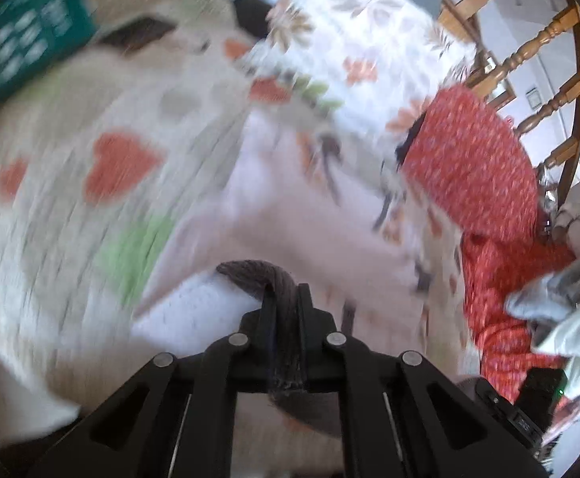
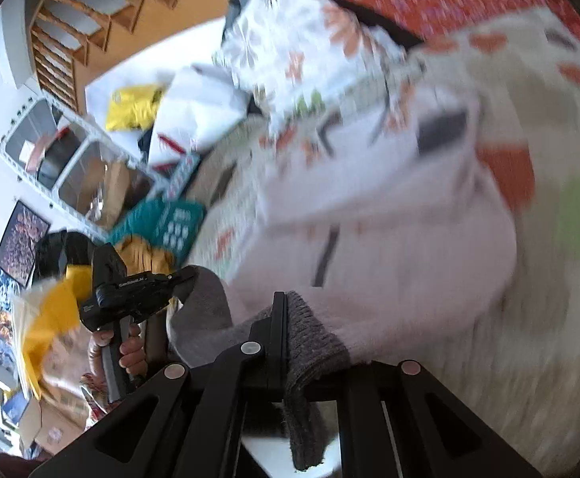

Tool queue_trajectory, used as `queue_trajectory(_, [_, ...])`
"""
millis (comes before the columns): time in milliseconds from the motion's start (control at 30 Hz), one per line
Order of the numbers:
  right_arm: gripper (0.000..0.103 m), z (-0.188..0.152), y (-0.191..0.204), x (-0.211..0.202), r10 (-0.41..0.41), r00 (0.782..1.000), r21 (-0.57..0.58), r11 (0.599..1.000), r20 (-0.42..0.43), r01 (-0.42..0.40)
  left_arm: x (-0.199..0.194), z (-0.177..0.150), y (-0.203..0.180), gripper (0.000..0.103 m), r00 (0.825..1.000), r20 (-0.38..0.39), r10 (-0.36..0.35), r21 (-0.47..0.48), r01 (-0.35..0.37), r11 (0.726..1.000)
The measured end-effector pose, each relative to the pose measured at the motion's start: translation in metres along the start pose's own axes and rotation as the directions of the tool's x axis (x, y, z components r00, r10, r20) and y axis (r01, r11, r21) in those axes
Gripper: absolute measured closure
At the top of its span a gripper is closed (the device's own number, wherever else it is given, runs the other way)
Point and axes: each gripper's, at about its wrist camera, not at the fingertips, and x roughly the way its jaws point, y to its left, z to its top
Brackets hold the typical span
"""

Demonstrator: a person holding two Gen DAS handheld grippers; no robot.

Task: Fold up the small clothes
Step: 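Grasp the grey hem of the cardigan with both grippers, then lift the hem with both grippers and fold it up toward the collar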

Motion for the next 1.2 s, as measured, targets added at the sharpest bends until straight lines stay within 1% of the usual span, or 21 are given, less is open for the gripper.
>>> queue_trajectory(133, [0.098,0.056,-0.014,0.015,-0.035,0.998,0.019,0.999,0.055,0.034,0.046,0.058,-0.018,0.095,1.000,0.009,-0.006,-0.012,0.006,1.000])
queue_trajectory(267, [0.098,0.100,-0.038,0.054,-0.047,0.998,0.107,0.993,0.040,0.043,0.101,0.093,-0.025,0.095,1.000,-0.029,0.010,-0.028,-0.011,1.000])
queue_trajectory(367, [0.097,0.128,-0.072,0.089,-0.040,0.999,0.207,0.978,0.008,0.037,0.140,0.113,-0.013,0.095,0.998,-0.055,-0.001,-0.084,-0.004,0.996])
queue_trajectory(433, [0.097,0.143,-0.103,0.113,-0.021,1.000,0.296,0.955,0.010,0.017,0.162,0.125,0.003,0.095,0.998,-0.047,-0.041,-0.145,0.034,0.989])
queue_trajectory(500, [0.096,0.154,-0.127,0.125,-0.006,1.000,0.367,0.930,0.029,-0.005,0.172,0.134,0.015,0.095,0.998,-0.008,-0.055,-0.187,0.052,0.981])
queue_trajectory(567, [0.096,0.166,-0.149,0.137,0.004,0.999,0.426,0.904,0.051,-0.025,0.176,0.144,0.022,0.095,0.998,0.033,-0.061,-0.203,0.066,0.977])
queue_trajectory(633, [0.096,0.177,-0.165,0.147,-0.005,0.998,0.471,0.882,0.066,-0.026,0.180,0.154,0.025,0.095,0.997,0.049,-0.058,-0.209,0.067,0.976])
queue_trajectory(700, [0.096,0.186,-0.174,0.159,-0.021,0.997,0.490,0.871,0.068,-0.015,0.183,0.161,0.026,0.090,0.997,0.061,-0.046,-0.204,0.058,0.977])
queue_trajectory(733, [0.096,0.190,-0.176,0.165,-0.033,0.998,0.491,0.871,0.061,-0.002,0.183,0.162,0.026,0.083,0.997,0.061,-0.037,-0.200,0.048,0.979])
queue_trajectory(767, [0.096,0.195,-0.179,0.171,-0.054,0.997,0.491,0.871,0.047,0.024,0.184,0.162,0.024,0.073,0.998,0.056,-0.020,-0.191,0.030,0.981])
queue_trajectory(800, [0.096,0.197,-0.181,0.175,-0.071,0.997,0.500,0.865,0.041,0.041,0.186,0.162,0.023,0.068,0.999,0.050,-0.010,-0.182,0.019,0.983])
queue_trajectory(833, [0.096,0.199,-0.185,0.178,-0.072,0.997,0.526,0.850,0.041,0.040,0.187,0.162,0.020,0.060,0.999,0.043,0.006,-0.160,0.001,0.987])
queue_trajectory(867, [0.096,0.199,-0.188,0.179,-0.057,0.997,0.555,0.832,0.049,0.020,0.188,0.162,0.016,0.055,0.999,0.038,0.021,-0.136,-0.016,0.991])
queue_trajectory(900, [0.094,0.200,-0.191,0.179,-0.043,0.997,0.575,0.818,0.058,0.002,0.189,0.160,0.012,0.053,0.999,0.031,0.041,-0.096,-0.038,0.995])
queue_trajectory(967, [0.085,0.202,-0.192,0.171,-0.038,0.995,0.593,0.804,0.092,-0.024,0.192,0.158,0.005,0.040,0.997,0.010,0.073,-0.038,-0.072,0.997])
queue_trajectory(1000, [0.072,0.201,-0.192,0.167,-0.039,0.993,0.600,0.799,0.110,-0.035,0.194,0.156,0.001,0.036,0.996,-0.003,0.089,0.001,-0.089,0.996])
queue_trajectory(1033, [0.054,0.200,-0.193,0.159,-0.039,0.988,0.614,0.787,0.148,-0.062,0.196,0.154,-0.002,0.031,0.995,-0.013,0.096,0.031,-0.095,0.995])
queue_trajectory(1067, [0.048,0.197,-0.194,0.150,-0.044,0.981,0.627,0.774,0.187,-0.085,0.199,0.152,-0.005,0.029,0.994,-0.023,0.104,0.061,-0.102,0.993])
queue_trajectory(1100, [0.044,0.196,-0.194,0.142,-0.057,0.976,0.634,0.767,0.211,-0.092,0.205,0.149,-0.009,0.029,0.991,-0.043,0.125,0.100,-0.120,0.988])
queue_trajectory(1133, [0.044,0.198,-0.194,0.133,-0.080,0.972,0.635,0.769,0.220,-0.080,0.209,0.146,-0.012,0.029,0.987,-0.057,0.147,0.131,-0.139,0.982])
queue_trajectory(1200, [0.044,0.204,-0.189,0.122,-0.119,0.973,0.600,0.800,0.197,-0.024,0.223,0.138,-0.020,0.032,0.972,-0.083,0.221,0.213,-0.199,0.956])
